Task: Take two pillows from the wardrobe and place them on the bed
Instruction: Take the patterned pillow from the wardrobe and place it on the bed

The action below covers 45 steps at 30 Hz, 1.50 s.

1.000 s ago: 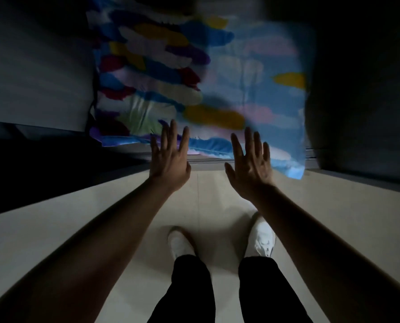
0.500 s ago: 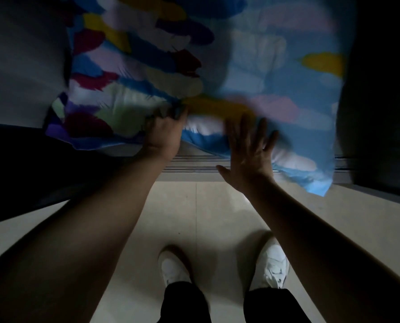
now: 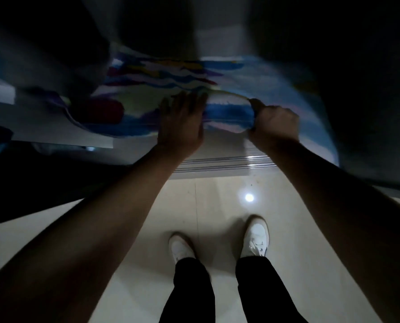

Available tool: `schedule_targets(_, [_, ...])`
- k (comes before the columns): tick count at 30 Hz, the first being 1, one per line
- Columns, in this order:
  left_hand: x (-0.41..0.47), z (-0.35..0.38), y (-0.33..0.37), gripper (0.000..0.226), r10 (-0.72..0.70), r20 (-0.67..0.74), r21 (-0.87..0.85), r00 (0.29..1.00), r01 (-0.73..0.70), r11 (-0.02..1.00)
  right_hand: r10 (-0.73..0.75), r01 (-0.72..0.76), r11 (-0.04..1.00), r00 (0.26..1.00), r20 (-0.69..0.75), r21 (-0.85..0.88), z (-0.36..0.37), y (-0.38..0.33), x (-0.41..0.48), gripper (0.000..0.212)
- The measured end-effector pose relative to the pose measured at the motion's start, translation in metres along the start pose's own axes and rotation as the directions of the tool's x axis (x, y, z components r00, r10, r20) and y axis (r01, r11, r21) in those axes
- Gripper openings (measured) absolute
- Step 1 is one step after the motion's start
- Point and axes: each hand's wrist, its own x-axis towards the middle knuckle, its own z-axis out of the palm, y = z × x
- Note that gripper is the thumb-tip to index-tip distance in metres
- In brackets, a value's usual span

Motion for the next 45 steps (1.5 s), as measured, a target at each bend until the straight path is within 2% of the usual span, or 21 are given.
schedule_targets(3, [-0.008, -0.012, -0.009, 0.075, -0.094, 0.133, 0.113, 0.987, 0.079, 0.99, -0.042, 0.042, 0.999, 0.998, 0.036, 0.02, -0.031, -0.013, -0.002, 0.036])
schedule_targets(7, [-0.001, -0.051, -0.029, 0.074, -0.124, 0.117, 0.086, 0.985, 0.114, 0.99, -0.029, 0.008, 0.995, 0.977, 0.213, 0.101, -0.056, -0.031, -0.023, 0.042])
schedule_targets(11, [-0.004, -0.092, -0.027, 0.042, 0.018, 0.15, 0.146, 0.989, -0.04, 0.988, 0.038, -0.15, 0.964, 0.894, 0.446, 0.22, -0.074, -0.041, -0.057, 0.068])
schedule_targets(14, [-0.012, -0.116, -0.005, 0.033, 0.15, 0.248, 0.179, 0.957, -0.198, 0.964, 0.069, -0.246, 0.94, 0.815, 0.575, 0.236, -0.083, -0.031, -0.094, 0.072])
schedule_targets(17, [-0.031, -0.129, 0.027, 0.029, 0.177, 0.329, 0.211, 0.928, -0.255, 0.944, 0.099, -0.28, 0.941, 0.764, 0.638, 0.189, -0.091, -0.02, -0.134, 0.068])
schedule_targets(19, [-0.049, -0.138, 0.048, 0.025, 0.191, 0.33, 0.181, 0.924, -0.261, 0.948, 0.144, -0.293, 0.945, 0.769, 0.623, 0.144, -0.097, -0.015, -0.163, 0.067])
schedule_targets(22, [-0.087, -0.158, 0.071, 0.027, 0.286, 0.324, 0.154, 0.902, -0.348, 0.925, 0.201, -0.351, 0.925, 0.783, 0.589, 0.15, -0.112, -0.009, -0.209, 0.075])
schedule_targets(27, [-0.15, -0.209, 0.112, 0.041, 0.415, 0.279, 0.116, 0.866, -0.46, 0.881, 0.326, -0.475, 0.865, 0.777, 0.539, 0.161, -0.149, -0.006, -0.292, 0.125])
schedule_targets(29, [-0.166, -0.241, 0.129, 0.042, 0.448, 0.237, 0.072, 0.862, -0.475, 0.877, 0.405, -0.547, 0.814, 0.776, 0.484, 0.196, -0.174, -0.007, -0.324, 0.13])
schedule_targets(31, [-0.182, -0.278, 0.143, 0.04, 0.481, 0.203, 0.045, 0.853, -0.499, 0.865, 0.467, -0.588, 0.774, 0.781, 0.414, 0.236, -0.204, -0.007, -0.353, 0.123])
schedule_targets(33, [-0.196, -0.315, 0.155, 0.035, 0.515, 0.156, 0.027, 0.843, -0.525, 0.851, 0.532, -0.615, 0.748, 0.781, 0.327, 0.25, -0.24, -0.004, -0.38, 0.106])
schedule_targets(39, [-0.234, -0.424, 0.196, 0.025, 0.602, 0.086, -0.059, 0.794, -0.599, 0.798, 0.652, -0.672, 0.714, 0.74, 0.167, 0.195, -0.356, 0.01, -0.467, 0.065])
schedule_targets(45, [-0.292, -0.492, 0.273, 0.025, 0.712, -0.011, -0.136, 0.702, -0.707, 0.694, 0.754, -0.752, 0.647, 0.656, 0.043, 0.127, -0.439, 0.051, -0.566, 0.049])
